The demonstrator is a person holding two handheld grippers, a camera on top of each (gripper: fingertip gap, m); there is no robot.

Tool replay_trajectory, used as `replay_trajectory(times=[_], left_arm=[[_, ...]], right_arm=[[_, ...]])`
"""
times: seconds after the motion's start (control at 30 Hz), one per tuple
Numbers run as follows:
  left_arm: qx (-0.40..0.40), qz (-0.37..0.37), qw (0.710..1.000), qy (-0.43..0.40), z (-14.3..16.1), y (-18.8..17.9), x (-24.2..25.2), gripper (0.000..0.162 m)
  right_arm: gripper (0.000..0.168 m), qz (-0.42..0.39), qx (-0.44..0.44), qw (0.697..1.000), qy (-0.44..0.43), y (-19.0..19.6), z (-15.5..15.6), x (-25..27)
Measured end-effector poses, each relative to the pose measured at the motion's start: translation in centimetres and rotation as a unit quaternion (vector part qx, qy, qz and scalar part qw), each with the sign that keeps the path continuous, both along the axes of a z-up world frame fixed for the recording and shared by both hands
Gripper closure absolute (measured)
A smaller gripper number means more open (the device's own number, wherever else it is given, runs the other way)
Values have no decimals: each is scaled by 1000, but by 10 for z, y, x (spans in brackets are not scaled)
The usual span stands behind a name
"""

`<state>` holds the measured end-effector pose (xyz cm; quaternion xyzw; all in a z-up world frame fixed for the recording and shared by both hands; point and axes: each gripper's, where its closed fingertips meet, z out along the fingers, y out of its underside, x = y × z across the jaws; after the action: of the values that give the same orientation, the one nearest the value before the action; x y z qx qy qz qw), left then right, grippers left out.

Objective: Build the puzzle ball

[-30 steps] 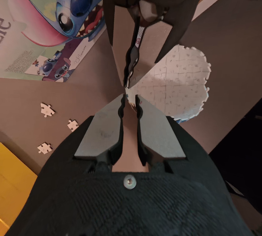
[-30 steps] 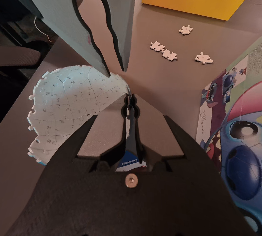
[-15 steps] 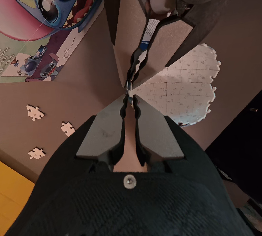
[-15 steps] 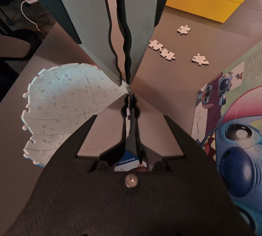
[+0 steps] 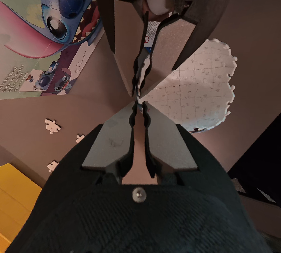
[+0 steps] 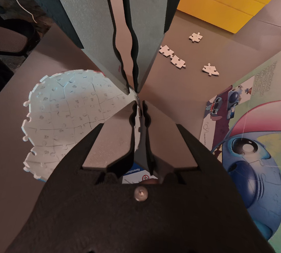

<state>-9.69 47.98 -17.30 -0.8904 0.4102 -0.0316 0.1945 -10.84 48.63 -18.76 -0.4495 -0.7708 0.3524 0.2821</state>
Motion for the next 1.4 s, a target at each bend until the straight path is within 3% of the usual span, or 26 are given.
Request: replay_trajectory(times=[0.53,0.6,0.8,1.4], left_arm=[[13,-2,1000,-13,-2,3,-2,159],[12,0,1000,-16,-1,3,-2,159],[15,-5,1000,-14,-1,2,-1,159],[26,-18,1000,-1,0,2,0,159]], right_arm=[[166,16,-12,999,-30,2,-3,-1],[158,15,-21,999,-25,4,-1,-1],[165,40,-43,998,-2,-1,4,1],[159,62,-31,997,24,-2,5,-2]])
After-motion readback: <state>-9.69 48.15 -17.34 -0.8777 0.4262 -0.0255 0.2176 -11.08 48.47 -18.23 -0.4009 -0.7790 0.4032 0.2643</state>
